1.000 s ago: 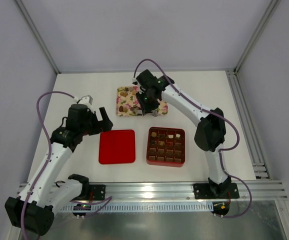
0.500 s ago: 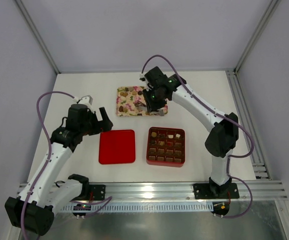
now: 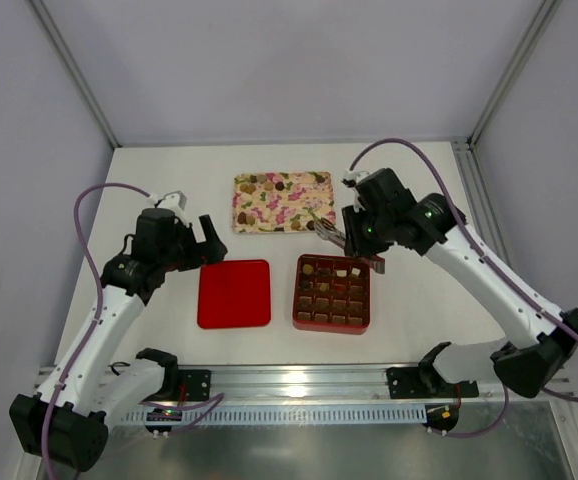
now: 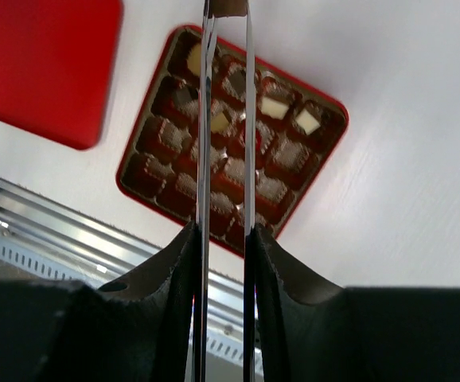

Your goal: Pack the chocolate

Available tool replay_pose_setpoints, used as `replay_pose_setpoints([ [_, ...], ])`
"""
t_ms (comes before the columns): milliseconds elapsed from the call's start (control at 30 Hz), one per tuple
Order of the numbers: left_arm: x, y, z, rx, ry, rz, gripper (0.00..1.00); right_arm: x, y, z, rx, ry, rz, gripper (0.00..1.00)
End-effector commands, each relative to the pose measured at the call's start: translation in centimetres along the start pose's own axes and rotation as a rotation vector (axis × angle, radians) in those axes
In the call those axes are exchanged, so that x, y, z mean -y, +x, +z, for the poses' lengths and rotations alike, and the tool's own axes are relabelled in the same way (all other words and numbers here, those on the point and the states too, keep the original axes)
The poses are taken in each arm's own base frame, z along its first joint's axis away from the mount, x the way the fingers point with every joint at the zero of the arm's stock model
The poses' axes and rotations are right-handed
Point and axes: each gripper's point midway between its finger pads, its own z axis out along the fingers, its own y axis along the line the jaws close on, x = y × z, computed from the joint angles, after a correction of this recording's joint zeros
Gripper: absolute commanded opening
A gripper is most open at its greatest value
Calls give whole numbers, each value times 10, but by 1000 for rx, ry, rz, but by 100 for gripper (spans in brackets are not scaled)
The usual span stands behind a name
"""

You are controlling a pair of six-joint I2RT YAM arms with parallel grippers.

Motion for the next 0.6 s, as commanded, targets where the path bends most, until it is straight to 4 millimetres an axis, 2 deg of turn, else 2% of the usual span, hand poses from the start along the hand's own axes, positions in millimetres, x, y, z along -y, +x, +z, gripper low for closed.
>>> replay_pose_setpoints([
  [0, 8, -14, -7, 43, 35, 5, 100, 20, 32, -20, -2, 66, 80, 33],
  [33, 9, -14, -7, 41, 38, 5, 100, 23, 39, -33, 31, 58, 94, 33],
  [67, 9, -14, -7, 43, 37, 5, 100, 28, 54, -31, 6, 73, 119, 33],
  [167, 9, -14, -8, 45, 41, 4, 100, 42, 92, -42, -5, 96, 163, 34],
  [233, 10, -14, -7, 42, 43, 3, 100, 43, 100, -46, -5, 95, 183, 34],
  [333, 10, -14, -7, 42, 43, 3, 100, 48, 124, -42, -49, 105, 207, 34],
  [567, 9, -14, -7, 43, 39, 4, 100, 46, 133, -43, -45, 76, 219, 34],
])
